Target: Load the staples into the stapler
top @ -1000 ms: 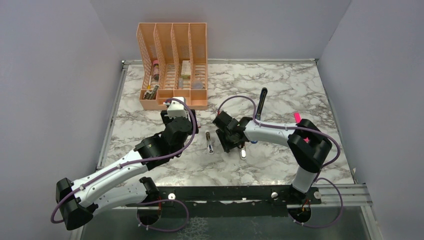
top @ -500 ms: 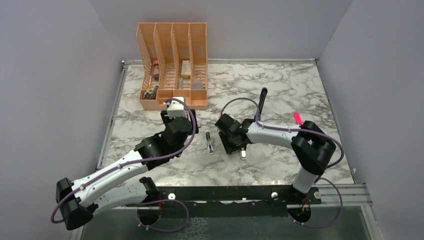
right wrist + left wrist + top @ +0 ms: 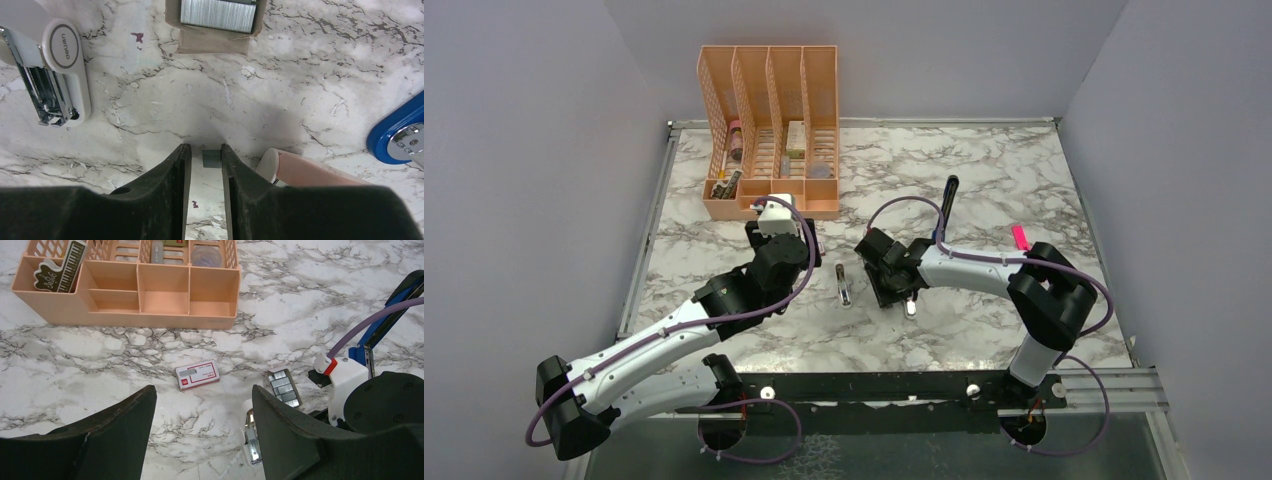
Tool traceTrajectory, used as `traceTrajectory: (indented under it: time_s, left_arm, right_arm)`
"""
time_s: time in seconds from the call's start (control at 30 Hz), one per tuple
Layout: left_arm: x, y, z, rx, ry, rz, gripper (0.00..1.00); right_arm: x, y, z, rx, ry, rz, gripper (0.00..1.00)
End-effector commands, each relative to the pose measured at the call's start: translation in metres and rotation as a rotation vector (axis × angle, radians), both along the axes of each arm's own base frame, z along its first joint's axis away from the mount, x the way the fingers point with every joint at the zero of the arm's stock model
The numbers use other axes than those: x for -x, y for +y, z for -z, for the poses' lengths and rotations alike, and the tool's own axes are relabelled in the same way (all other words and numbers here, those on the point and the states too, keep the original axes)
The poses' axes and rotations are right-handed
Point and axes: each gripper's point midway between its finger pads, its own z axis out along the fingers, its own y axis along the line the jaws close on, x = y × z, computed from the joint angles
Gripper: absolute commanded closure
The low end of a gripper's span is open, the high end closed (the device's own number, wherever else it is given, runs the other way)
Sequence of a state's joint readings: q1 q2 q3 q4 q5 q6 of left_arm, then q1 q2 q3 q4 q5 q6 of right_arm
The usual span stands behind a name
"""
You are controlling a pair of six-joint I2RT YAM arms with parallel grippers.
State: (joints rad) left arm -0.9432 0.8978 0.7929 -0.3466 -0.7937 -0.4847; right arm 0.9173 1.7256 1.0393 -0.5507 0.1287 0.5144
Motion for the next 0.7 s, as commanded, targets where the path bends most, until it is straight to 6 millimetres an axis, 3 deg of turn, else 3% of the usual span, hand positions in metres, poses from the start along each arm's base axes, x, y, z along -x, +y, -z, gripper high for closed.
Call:
traceTrajectory:
  time_s: [0.0, 0.4, 0.67]
  left_arm:
    - [0.001, 0.002, 0.0, 0.007, 0.004, -0.004, 0.29]
    - [0.001, 0.003, 0.001, 0.005, 0.004, -0.007, 0.29]
    - [0.001, 0.001, -0.001, 0.015, 0.004, 0.002, 0.29]
  right_arm:
    - [0.012, 0.002, 0.008, 0.003, 0.052, 0.007, 0.65]
    - [0.0, -0.006, 0.006, 0.038, -0.01, 0.079, 0.79]
    - [-0.018, -0.001, -0.028, -0.041, -0.128, 0.134, 0.8]
